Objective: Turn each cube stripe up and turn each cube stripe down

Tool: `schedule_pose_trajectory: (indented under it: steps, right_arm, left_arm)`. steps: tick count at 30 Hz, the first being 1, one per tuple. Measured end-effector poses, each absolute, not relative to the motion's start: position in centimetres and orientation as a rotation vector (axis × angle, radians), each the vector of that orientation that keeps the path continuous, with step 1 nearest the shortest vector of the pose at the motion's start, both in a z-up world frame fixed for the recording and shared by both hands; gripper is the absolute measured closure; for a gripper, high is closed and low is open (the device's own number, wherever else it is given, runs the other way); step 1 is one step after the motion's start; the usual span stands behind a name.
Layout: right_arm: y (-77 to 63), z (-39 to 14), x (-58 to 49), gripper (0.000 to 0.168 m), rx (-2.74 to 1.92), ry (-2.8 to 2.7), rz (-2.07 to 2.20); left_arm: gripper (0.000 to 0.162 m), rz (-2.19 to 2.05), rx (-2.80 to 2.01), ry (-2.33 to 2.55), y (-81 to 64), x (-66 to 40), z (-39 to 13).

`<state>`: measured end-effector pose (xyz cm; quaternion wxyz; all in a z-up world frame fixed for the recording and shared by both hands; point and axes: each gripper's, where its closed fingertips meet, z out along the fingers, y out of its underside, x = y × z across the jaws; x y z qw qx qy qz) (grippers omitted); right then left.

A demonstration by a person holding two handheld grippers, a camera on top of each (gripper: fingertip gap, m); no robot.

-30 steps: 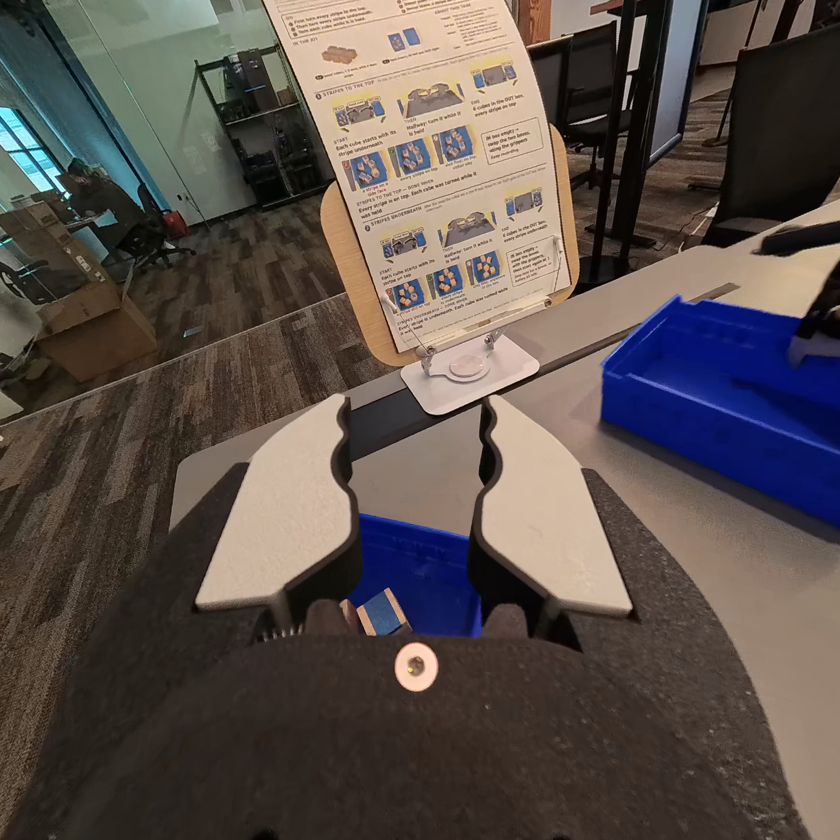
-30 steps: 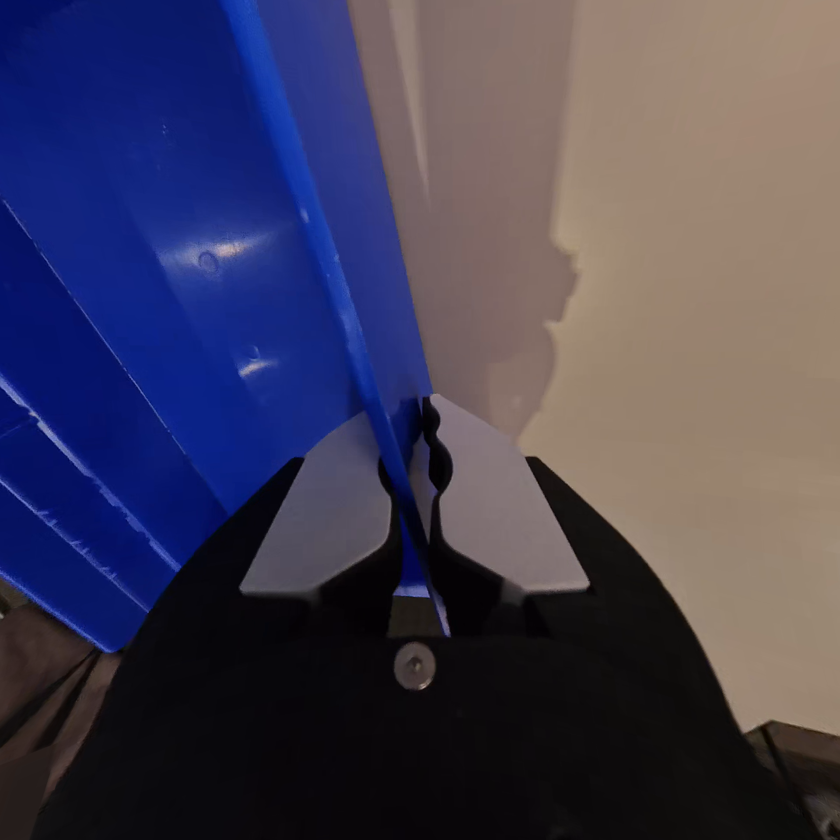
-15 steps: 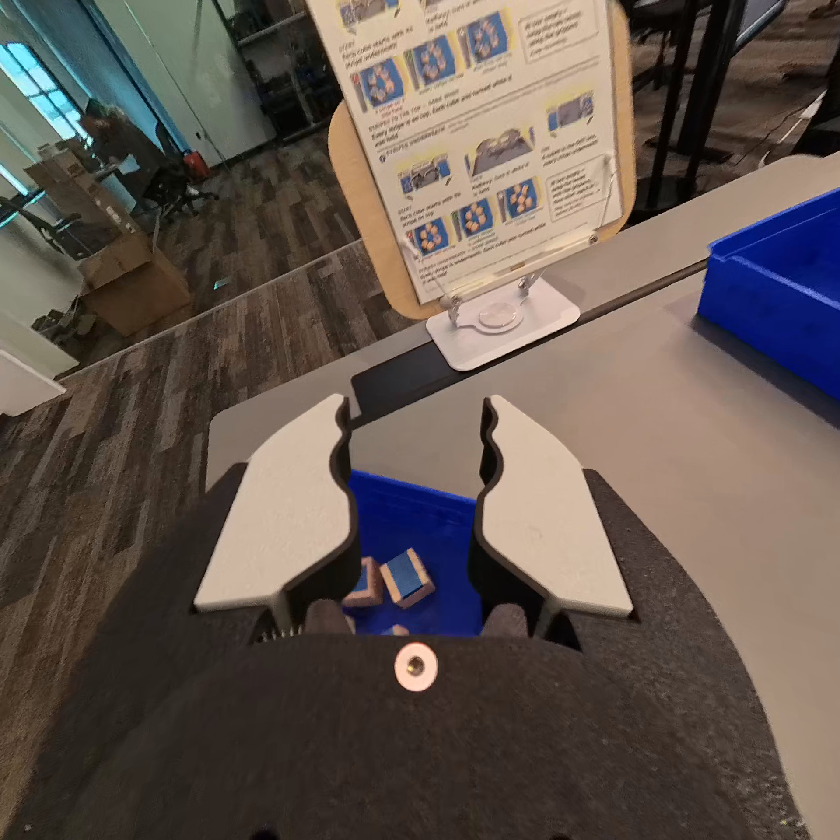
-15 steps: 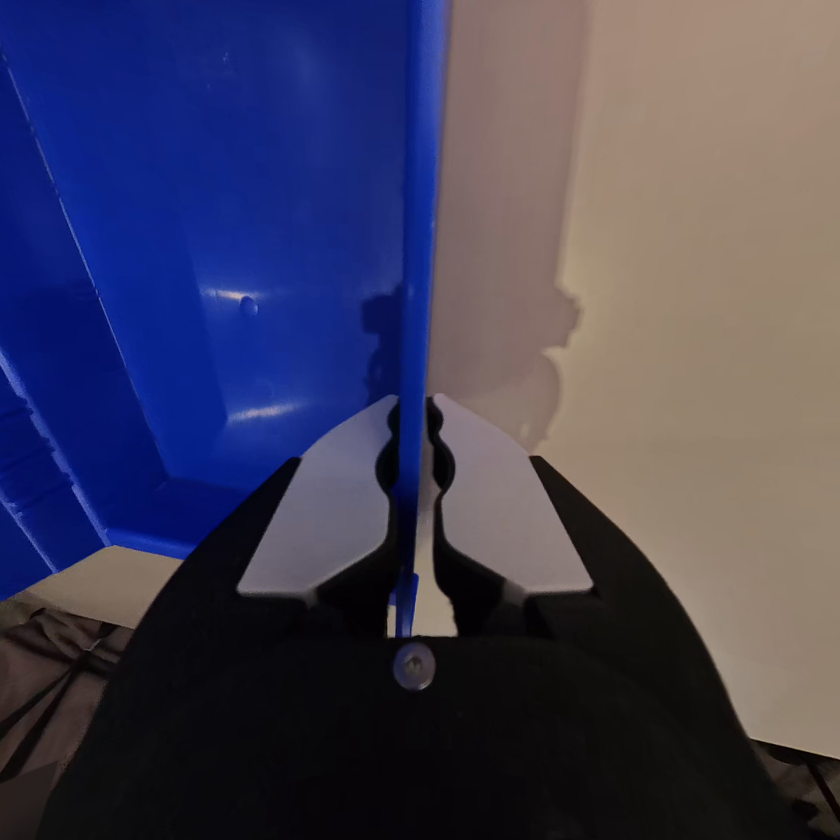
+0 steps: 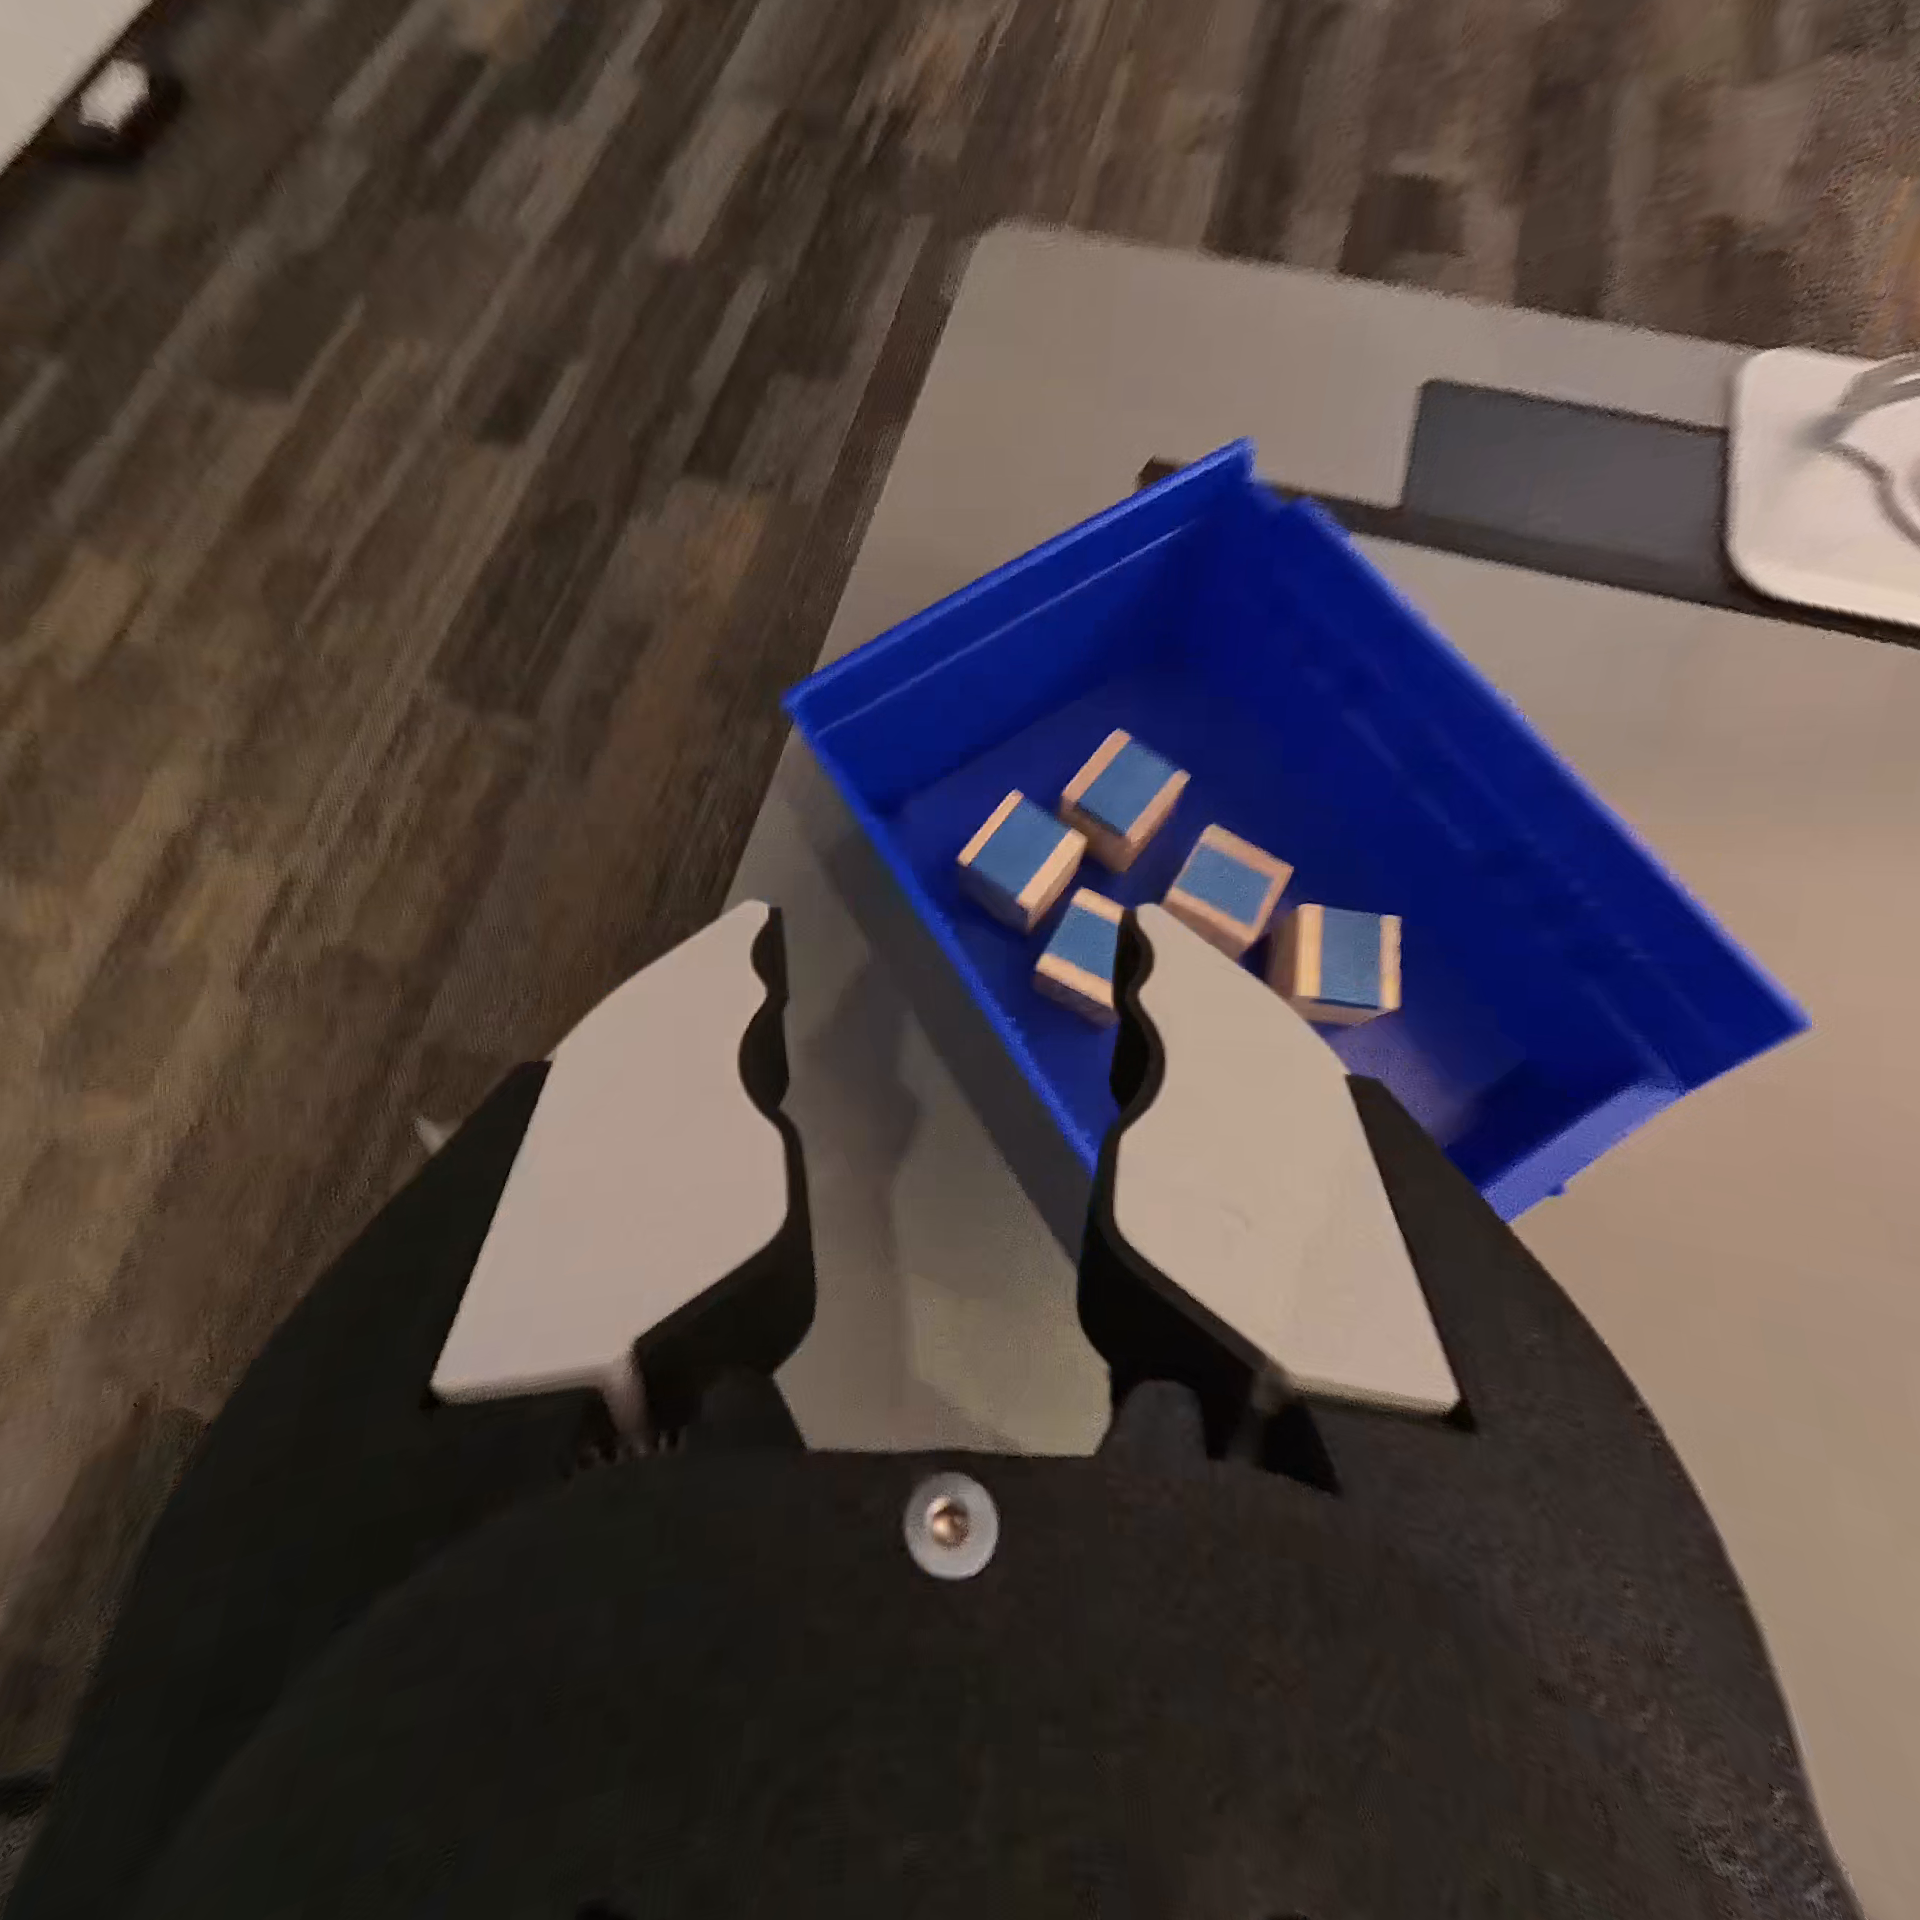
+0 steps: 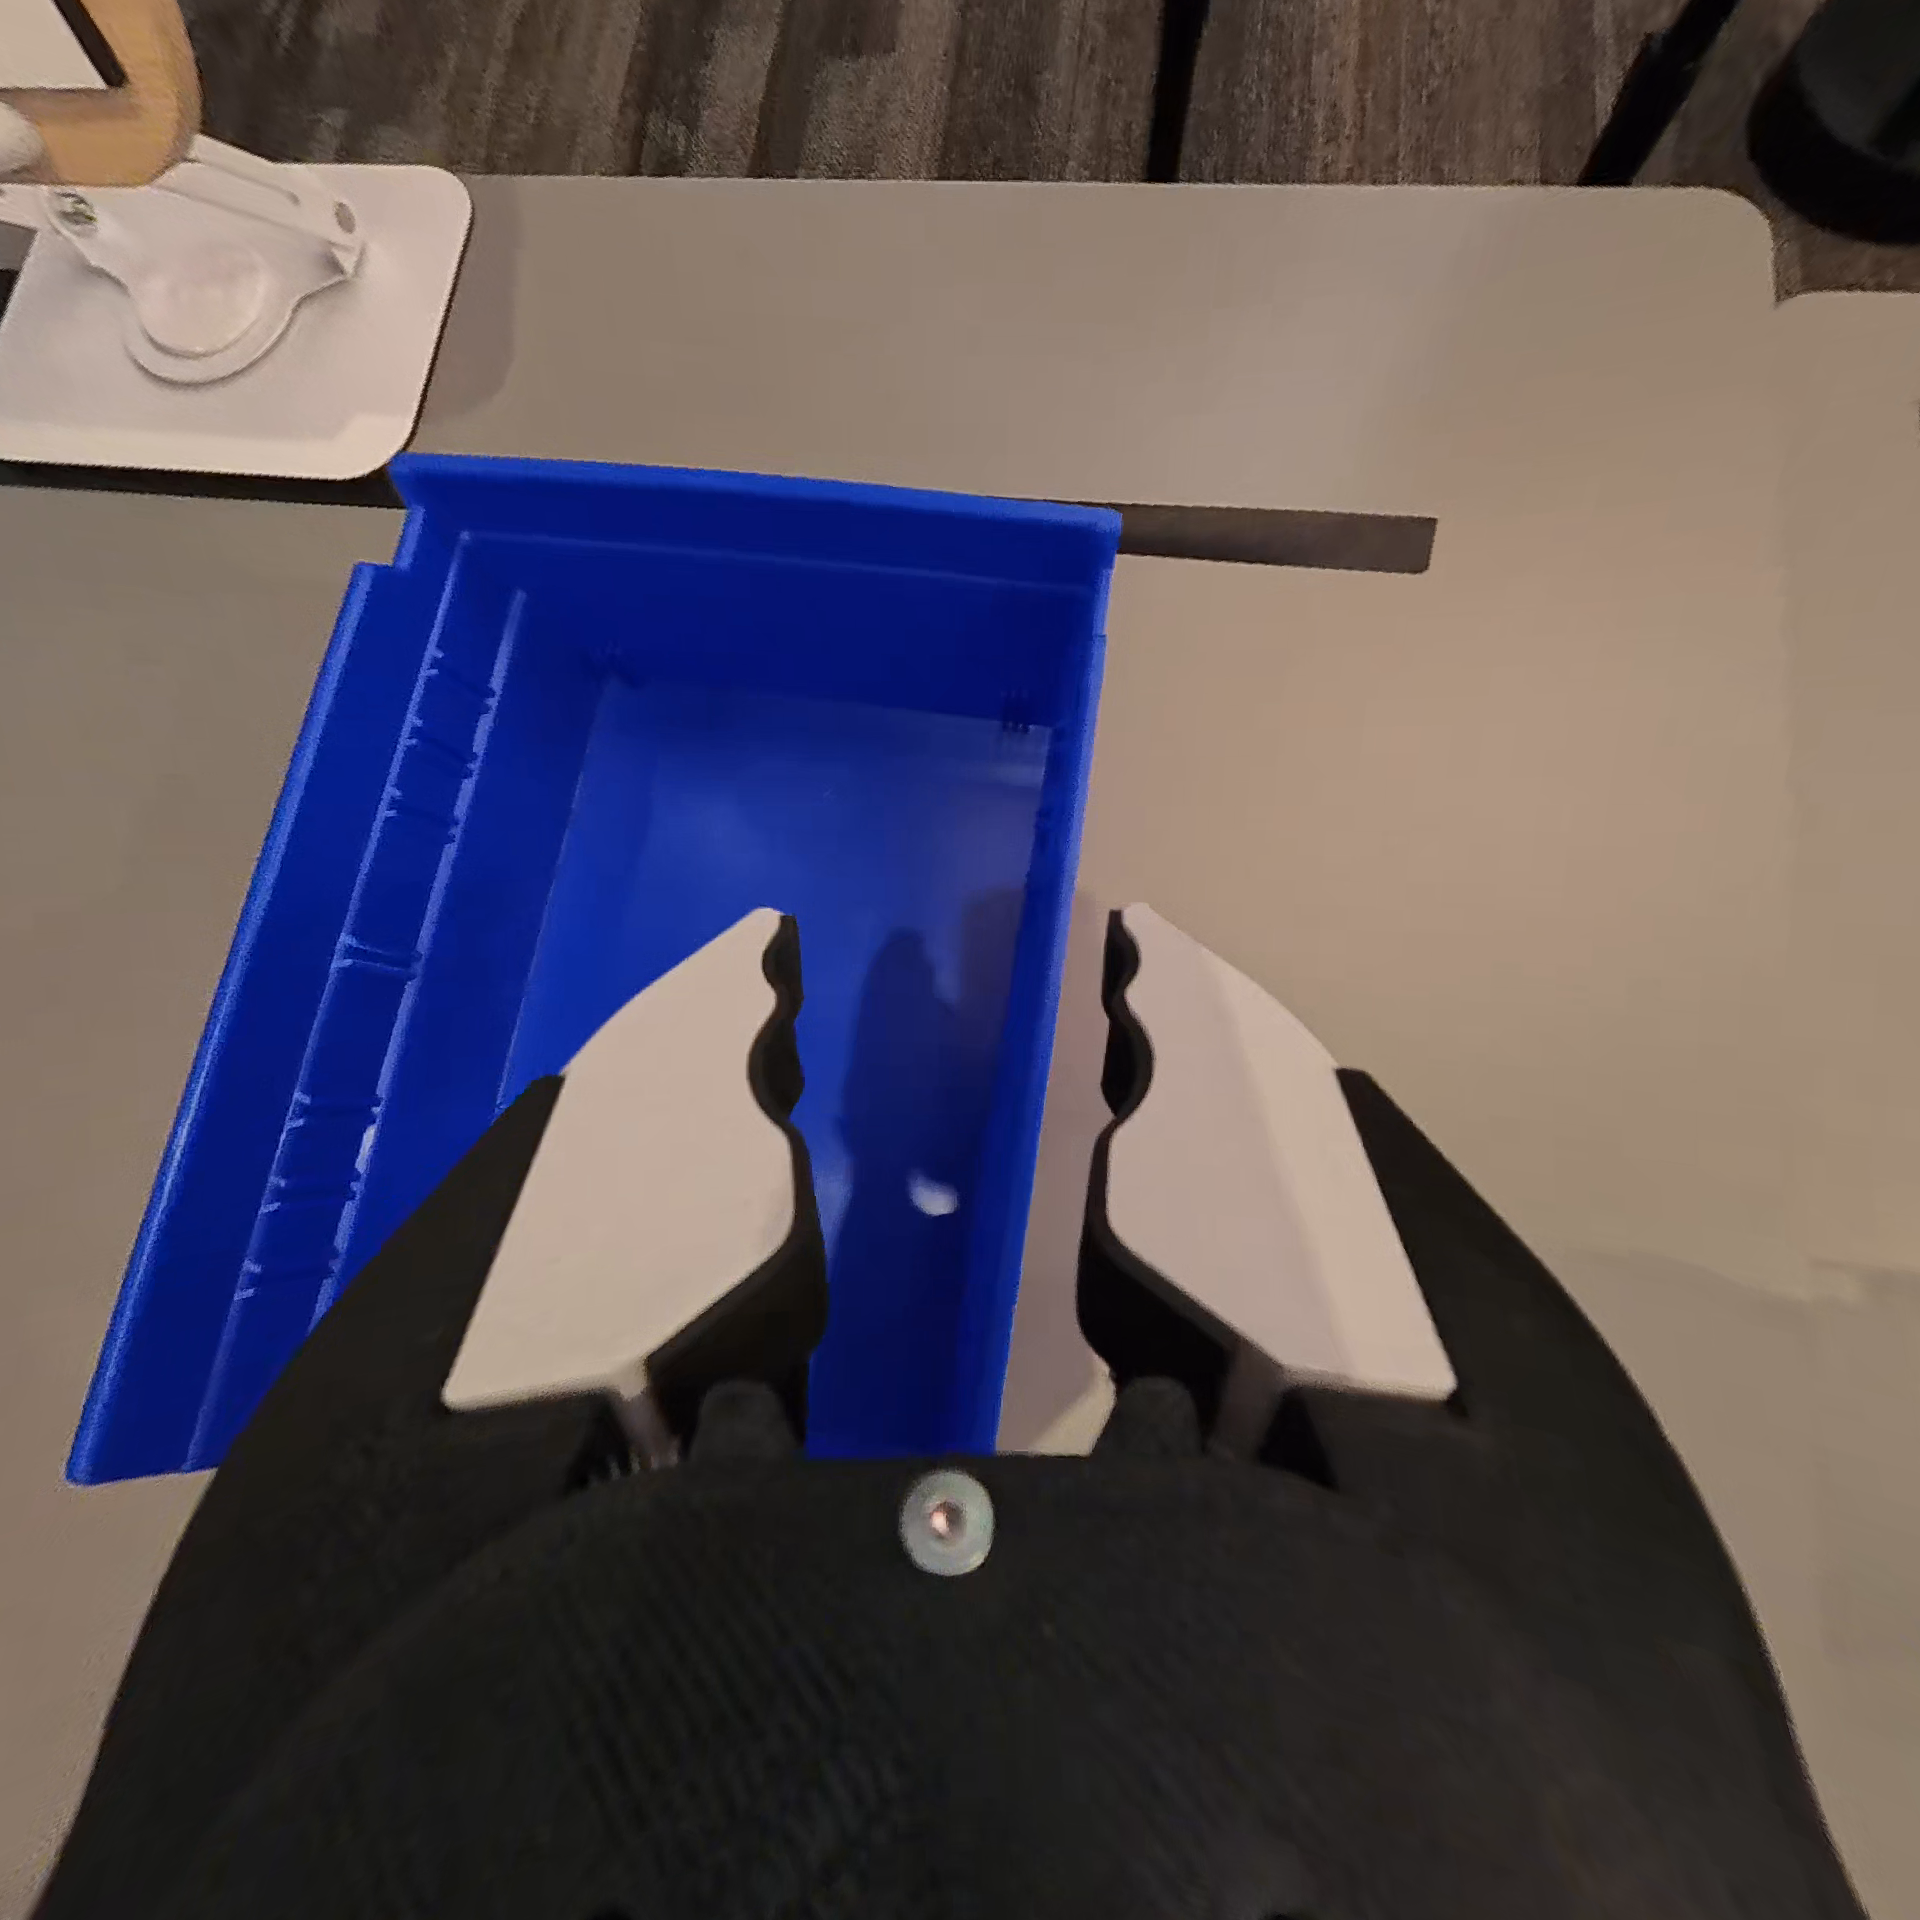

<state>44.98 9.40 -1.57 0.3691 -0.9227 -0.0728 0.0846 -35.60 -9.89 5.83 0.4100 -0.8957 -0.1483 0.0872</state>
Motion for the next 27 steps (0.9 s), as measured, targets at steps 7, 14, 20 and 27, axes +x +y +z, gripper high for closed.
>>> schedule_pose_trajectory:
  steps: [7, 14, 20, 27]
  right_arm:
    - [8.9, -2.8, 44.8, 0.111, -2.419, -0.241, 0.218]
    - [8.5, -3.9, 45.7, 0.110, -2.483, -0.249, 0.130]
    - [8.4, -3.6, 45.7, 0.110, -2.460, -0.268, 0.143]
    - [8.2, -4.1, 46.1, 0.110, -2.482, -0.282, 0.127]
  left_arm:
    - [0.103, -0.051, -2.387, -0.442, -7.9, -37.9, -0.3]
    - [0.103, -0.135, -2.575, -0.524, -7.2, -37.7, -5.0]
    - [0.106, -0.138, -2.747, -0.528, -7.4, -36.7, -7.9]
    - [0.124, -0.226, -2.838, -0.544, -7.2, -35.4, -9.7]
